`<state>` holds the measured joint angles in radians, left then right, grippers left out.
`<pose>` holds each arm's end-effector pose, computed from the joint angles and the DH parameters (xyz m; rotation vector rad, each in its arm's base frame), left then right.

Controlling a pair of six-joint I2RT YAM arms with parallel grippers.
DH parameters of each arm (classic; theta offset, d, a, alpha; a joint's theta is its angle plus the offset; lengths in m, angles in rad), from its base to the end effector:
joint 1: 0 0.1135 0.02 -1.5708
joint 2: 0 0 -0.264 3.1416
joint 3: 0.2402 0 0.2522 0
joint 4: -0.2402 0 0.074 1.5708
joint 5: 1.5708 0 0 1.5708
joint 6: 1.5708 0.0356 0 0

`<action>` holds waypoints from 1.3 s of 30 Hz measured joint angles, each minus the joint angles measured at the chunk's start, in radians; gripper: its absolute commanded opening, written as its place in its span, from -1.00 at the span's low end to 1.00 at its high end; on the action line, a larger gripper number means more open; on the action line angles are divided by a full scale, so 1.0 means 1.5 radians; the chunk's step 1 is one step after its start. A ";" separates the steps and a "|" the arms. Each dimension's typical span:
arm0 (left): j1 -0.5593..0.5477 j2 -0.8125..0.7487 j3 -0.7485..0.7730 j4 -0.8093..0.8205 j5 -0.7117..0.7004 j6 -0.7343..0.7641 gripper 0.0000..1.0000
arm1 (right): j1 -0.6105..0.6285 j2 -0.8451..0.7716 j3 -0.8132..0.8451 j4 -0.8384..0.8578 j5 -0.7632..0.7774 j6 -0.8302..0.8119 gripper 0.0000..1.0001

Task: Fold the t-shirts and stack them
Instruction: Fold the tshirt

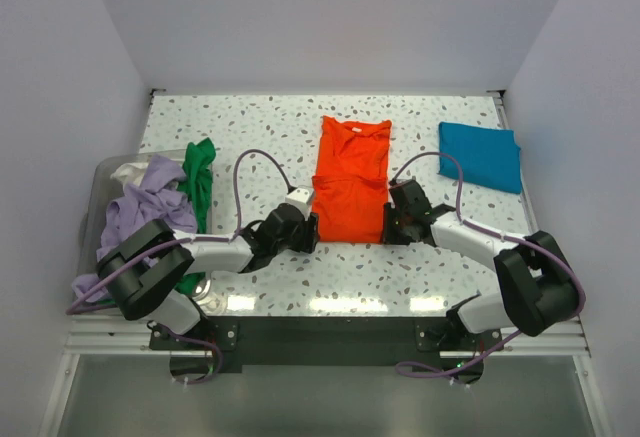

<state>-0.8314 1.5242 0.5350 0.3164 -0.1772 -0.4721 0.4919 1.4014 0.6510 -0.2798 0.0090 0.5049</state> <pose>0.1918 -0.2009 0.1375 0.3112 2.2592 -0.5050 0.2223 0.1187 0.1566 0.0205 2.6420 0.3395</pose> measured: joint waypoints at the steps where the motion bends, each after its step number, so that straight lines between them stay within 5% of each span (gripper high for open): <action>1: 0.000 0.002 0.000 0.003 0.005 -0.003 0.08 | 0.000 0.000 0.000 0.000 0.000 0.000 -0.55; 5: 0.000 0.012 0.000 0.021 0.026 -0.010 -0.34 | 0.000 0.000 -0.001 0.002 0.000 0.000 -0.70; 9: 0.000 0.028 -0.001 0.040 0.052 -0.016 -1.00 | 0.000 -0.001 -0.002 0.002 0.000 0.002 -0.98; 26: -0.001 -0.073 -0.051 0.009 0.066 -0.030 -1.00 | 0.005 -0.151 -0.021 -0.091 -0.002 0.019 -1.00; 39: -0.013 -0.274 -0.075 -0.054 0.083 -0.046 -1.00 | 0.014 -0.329 0.000 -0.205 -0.008 0.030 -1.00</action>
<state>-0.8505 1.1137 0.4229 0.2356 -0.0521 -0.5407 0.5125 0.9077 0.6510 -0.5873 -0.0029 0.5503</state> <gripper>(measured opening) 0.020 0.023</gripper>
